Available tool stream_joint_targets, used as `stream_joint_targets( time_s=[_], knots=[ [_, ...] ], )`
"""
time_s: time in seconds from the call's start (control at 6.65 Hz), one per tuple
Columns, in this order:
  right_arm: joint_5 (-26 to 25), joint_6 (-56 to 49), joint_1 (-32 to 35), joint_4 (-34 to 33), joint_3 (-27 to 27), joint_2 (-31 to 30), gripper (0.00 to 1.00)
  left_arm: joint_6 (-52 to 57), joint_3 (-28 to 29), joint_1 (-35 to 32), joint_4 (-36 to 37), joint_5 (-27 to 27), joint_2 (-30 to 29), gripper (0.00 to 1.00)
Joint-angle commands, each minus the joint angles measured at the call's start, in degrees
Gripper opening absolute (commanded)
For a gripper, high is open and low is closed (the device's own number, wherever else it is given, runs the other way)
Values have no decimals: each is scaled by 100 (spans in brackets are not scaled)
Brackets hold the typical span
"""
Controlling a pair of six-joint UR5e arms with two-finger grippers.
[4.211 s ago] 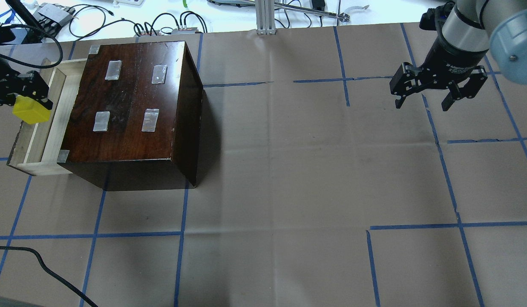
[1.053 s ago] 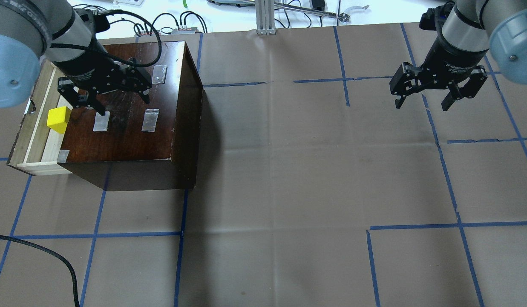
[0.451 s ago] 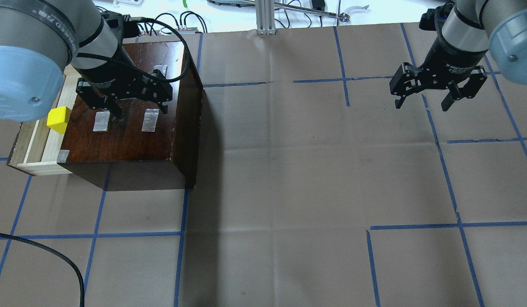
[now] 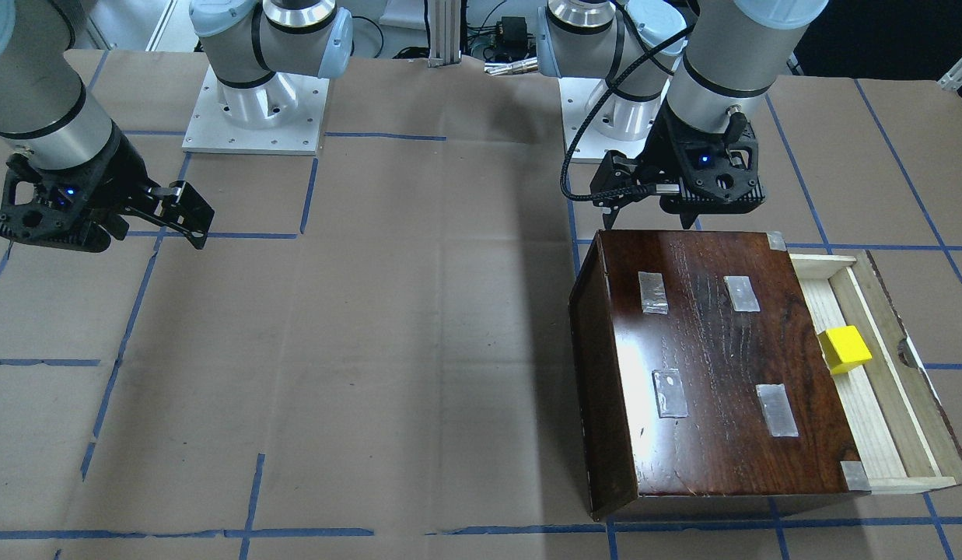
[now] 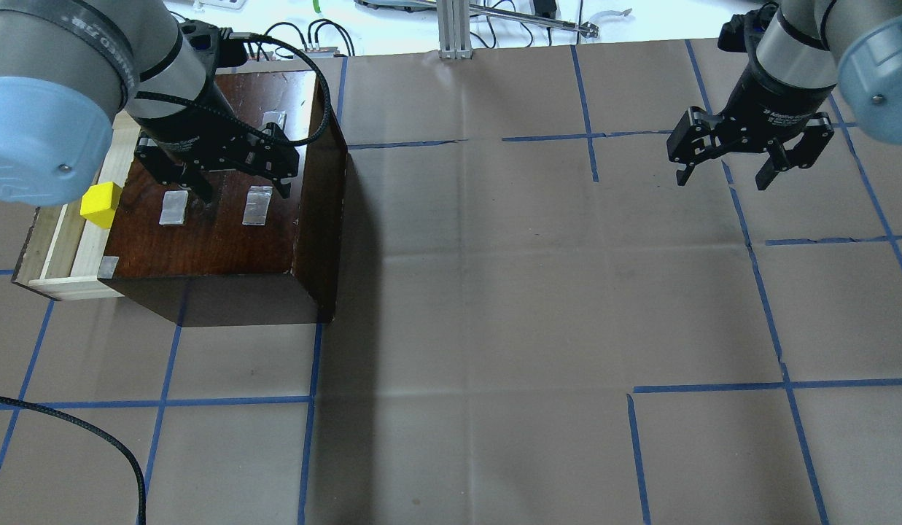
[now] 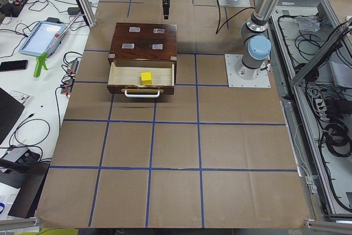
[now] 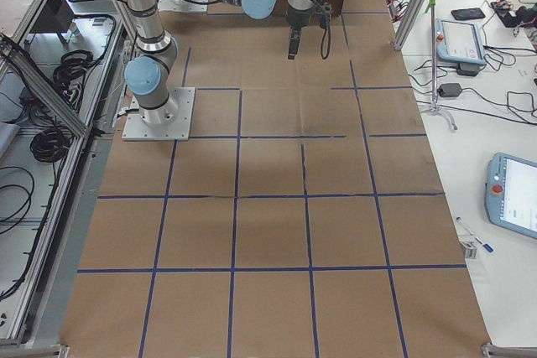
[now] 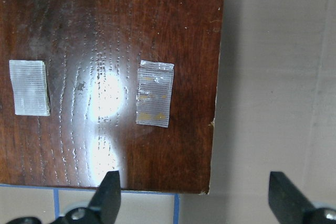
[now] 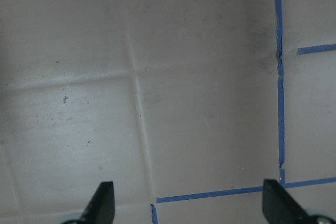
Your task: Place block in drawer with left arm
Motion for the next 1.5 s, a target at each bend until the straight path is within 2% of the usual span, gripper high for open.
stream_joint_targets(
  time_s=[0.0,1.35],
  knots=[
    [0,-8,0,0,0,4,100,106,24,-2,-64,-8,18,98],
    [0,1,0,0,0,-4,100,326,103,-11,-249,-17,27,98]
  ],
)
